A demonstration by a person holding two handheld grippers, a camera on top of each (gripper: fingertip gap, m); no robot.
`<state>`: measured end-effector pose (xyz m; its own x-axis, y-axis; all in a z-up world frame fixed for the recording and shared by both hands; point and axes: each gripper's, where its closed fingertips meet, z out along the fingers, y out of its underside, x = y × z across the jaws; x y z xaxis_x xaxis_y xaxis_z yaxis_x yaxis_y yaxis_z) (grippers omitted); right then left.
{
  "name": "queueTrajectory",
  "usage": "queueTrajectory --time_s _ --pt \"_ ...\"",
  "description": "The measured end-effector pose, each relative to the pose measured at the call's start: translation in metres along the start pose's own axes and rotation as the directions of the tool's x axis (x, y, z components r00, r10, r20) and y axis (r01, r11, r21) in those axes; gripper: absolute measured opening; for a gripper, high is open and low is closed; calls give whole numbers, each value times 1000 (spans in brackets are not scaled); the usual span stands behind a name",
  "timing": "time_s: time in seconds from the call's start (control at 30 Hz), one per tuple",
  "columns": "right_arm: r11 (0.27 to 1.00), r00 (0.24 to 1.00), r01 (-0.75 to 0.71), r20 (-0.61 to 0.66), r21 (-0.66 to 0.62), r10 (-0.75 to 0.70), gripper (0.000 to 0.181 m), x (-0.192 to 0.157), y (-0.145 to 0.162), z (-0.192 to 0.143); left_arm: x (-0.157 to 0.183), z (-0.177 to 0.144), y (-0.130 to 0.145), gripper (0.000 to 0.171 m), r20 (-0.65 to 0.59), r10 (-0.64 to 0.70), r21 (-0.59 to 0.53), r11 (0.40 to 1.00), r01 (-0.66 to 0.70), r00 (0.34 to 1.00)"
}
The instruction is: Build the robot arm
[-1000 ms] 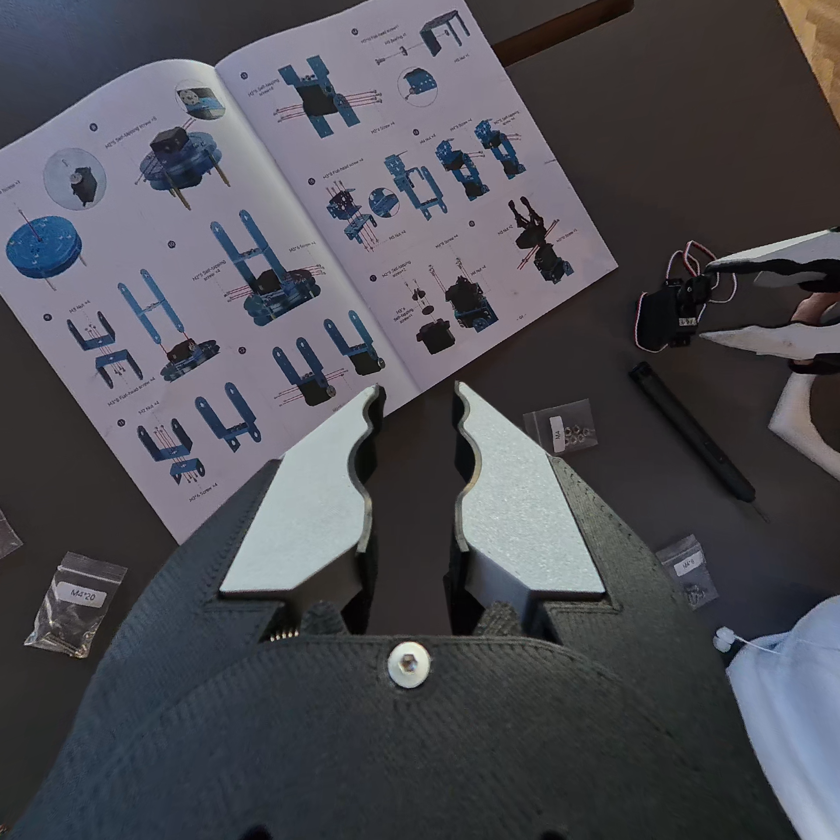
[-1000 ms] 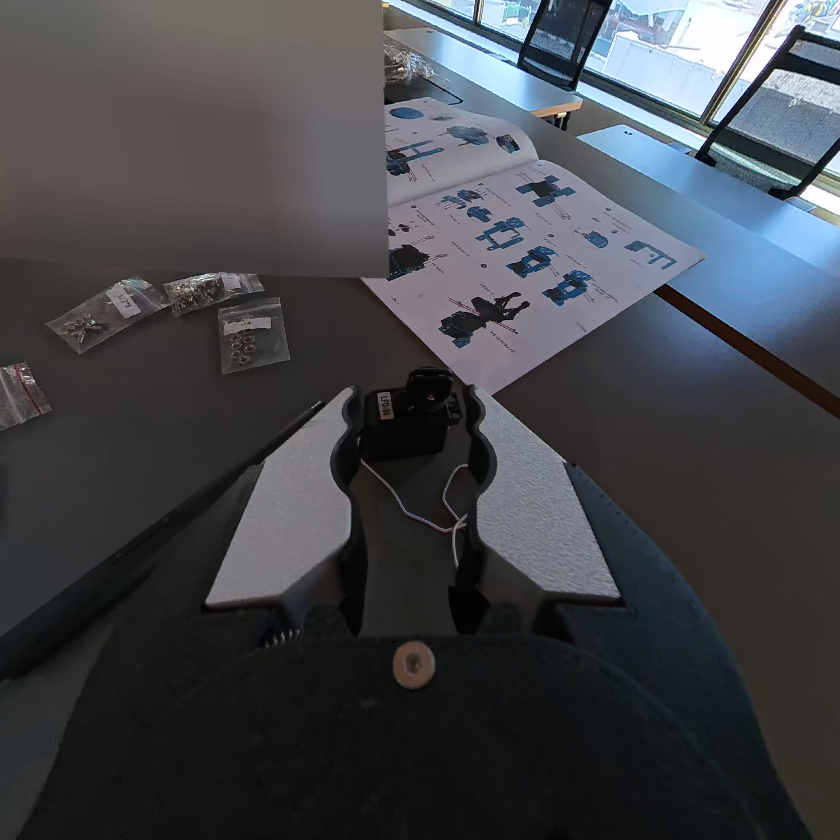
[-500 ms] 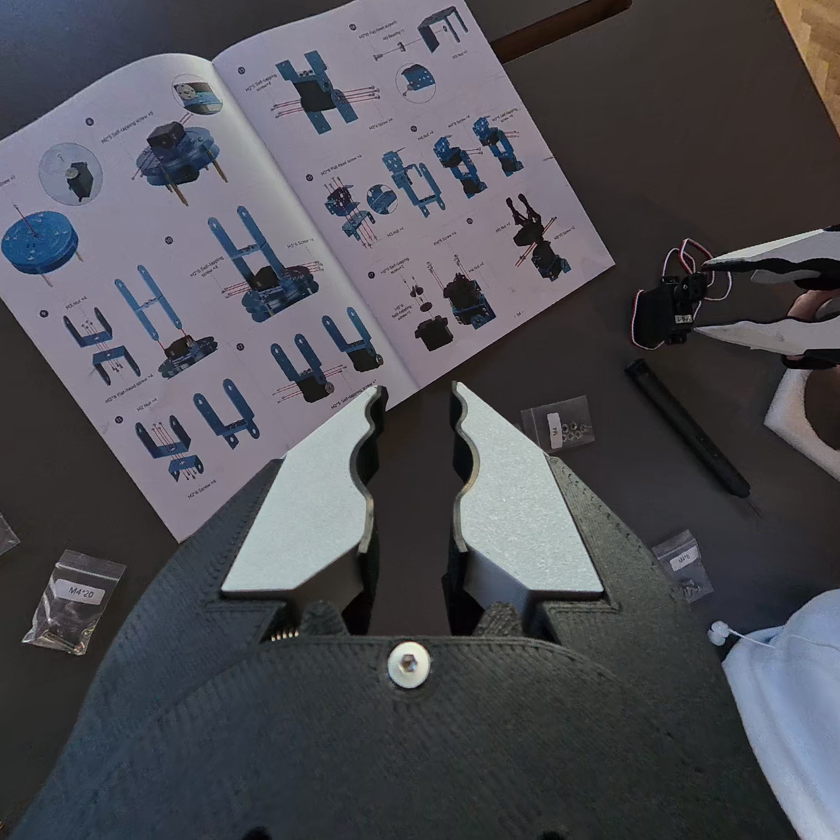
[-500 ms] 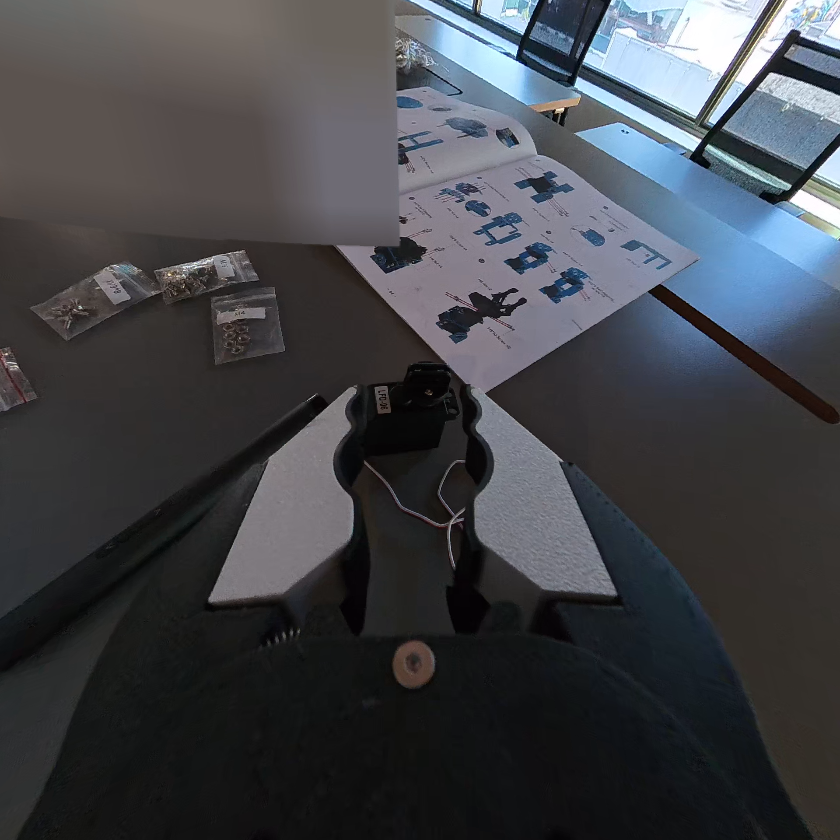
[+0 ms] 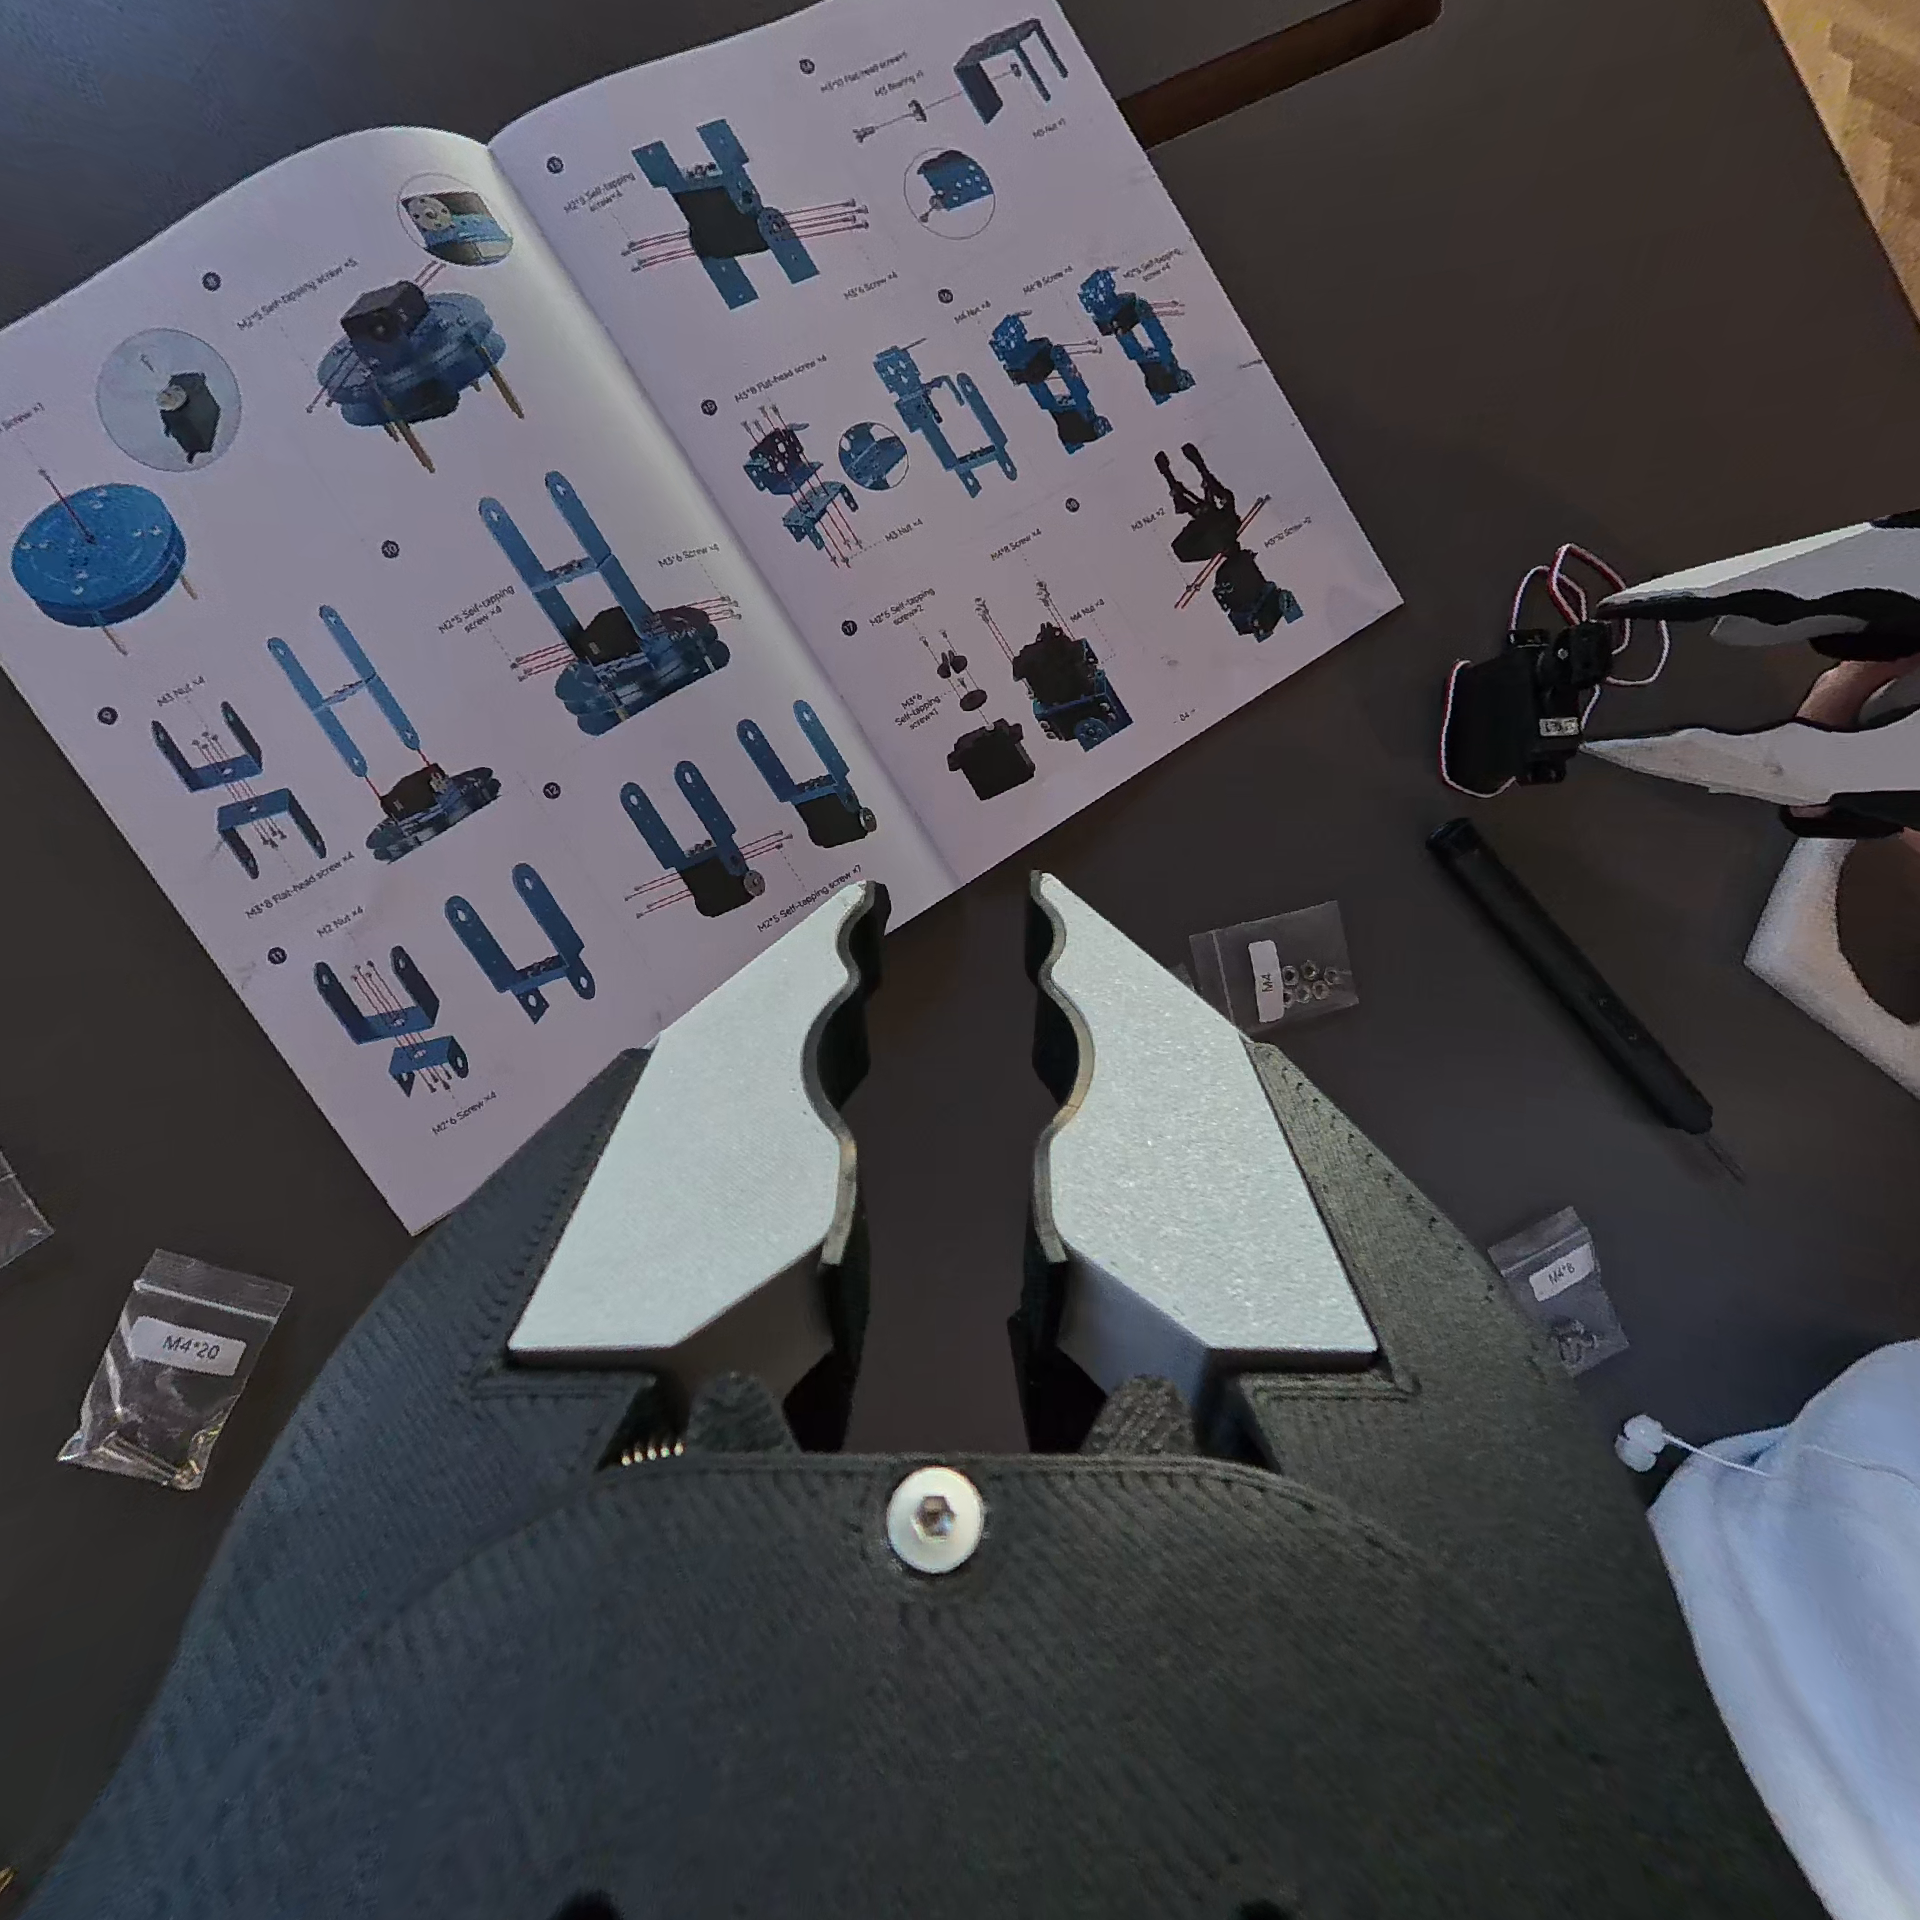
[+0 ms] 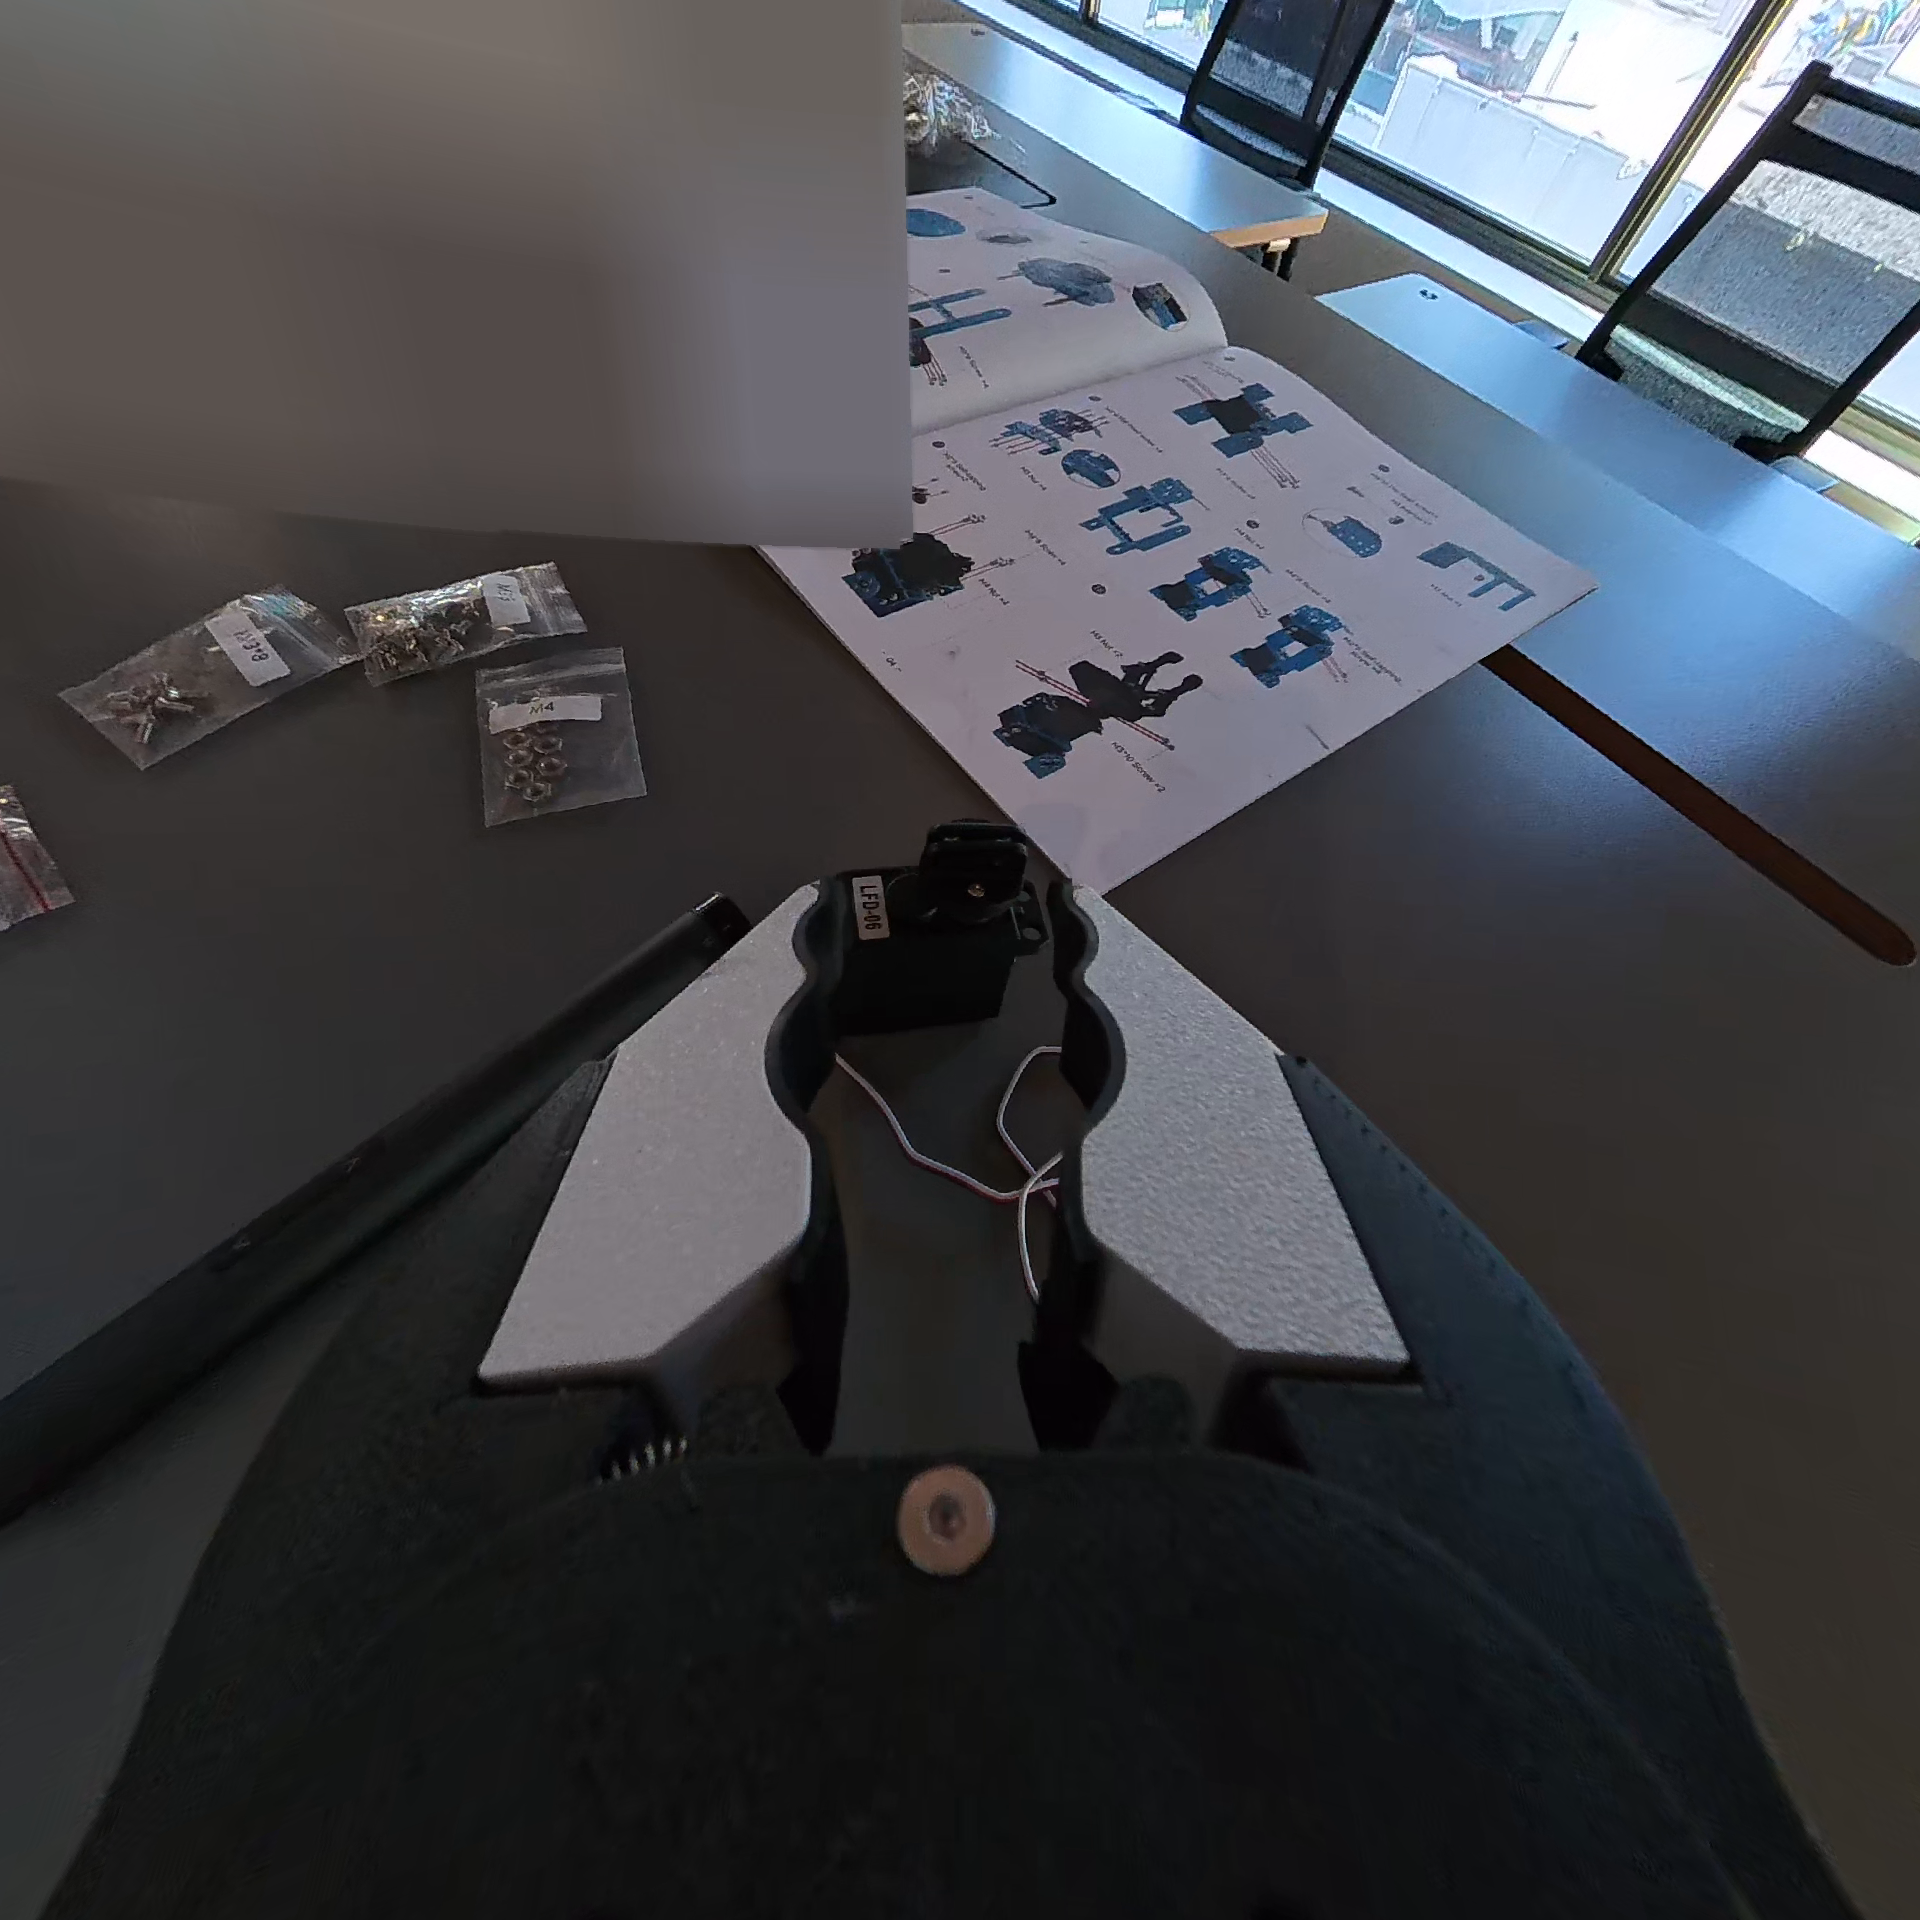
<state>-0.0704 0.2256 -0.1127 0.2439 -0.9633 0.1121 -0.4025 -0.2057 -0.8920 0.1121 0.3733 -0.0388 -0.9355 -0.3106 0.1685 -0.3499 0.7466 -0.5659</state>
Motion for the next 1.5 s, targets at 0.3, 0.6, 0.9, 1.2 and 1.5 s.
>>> queueTrajectory --time_s 0.3,0.6,0.9,1.2,1.5 --pt "1000 1000 1 3 -6 -1 40 -1 1 0 1 0 0 25 -3 3 -1 1000 -3 1000" --pt "1000 1000 0 7 -10 0 41 -1 2 1 1 -1 1 25 1 2 -2 1000 -2 1000" --pt "1000 1000 4 9 -14 -4 41 -1 3 1 2 -2 1 25 2 7 0 1000 -7 1000" --pt "999 999 -32 30 -5 32 40 2 1 -4 5 -6 0 25 -3 19 7 1000 -19 1000" --pt "996 994 -83 66 7 83 41 13 -23 -57 13 -21 -6 24 17 49 56 997 -50 999"
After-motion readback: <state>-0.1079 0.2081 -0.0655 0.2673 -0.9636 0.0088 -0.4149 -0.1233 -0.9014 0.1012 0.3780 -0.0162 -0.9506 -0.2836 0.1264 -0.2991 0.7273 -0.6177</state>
